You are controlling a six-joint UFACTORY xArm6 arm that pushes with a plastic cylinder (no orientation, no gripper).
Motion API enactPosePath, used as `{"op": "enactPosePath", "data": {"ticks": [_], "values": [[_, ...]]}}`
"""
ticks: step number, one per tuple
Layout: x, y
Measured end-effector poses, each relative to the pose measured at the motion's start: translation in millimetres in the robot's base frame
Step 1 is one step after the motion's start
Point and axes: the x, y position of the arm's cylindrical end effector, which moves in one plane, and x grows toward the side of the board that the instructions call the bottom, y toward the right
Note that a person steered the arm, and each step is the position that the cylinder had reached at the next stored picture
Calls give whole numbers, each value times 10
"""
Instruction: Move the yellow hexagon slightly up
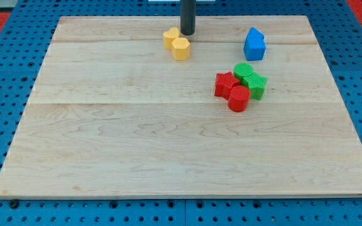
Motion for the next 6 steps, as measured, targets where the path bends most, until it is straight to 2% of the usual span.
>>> {"op": "enactPosePath", "data": {"ticks": [1, 3, 4, 6], "values": [[26, 9], [506, 475], [803, 441], [621, 138]]}}
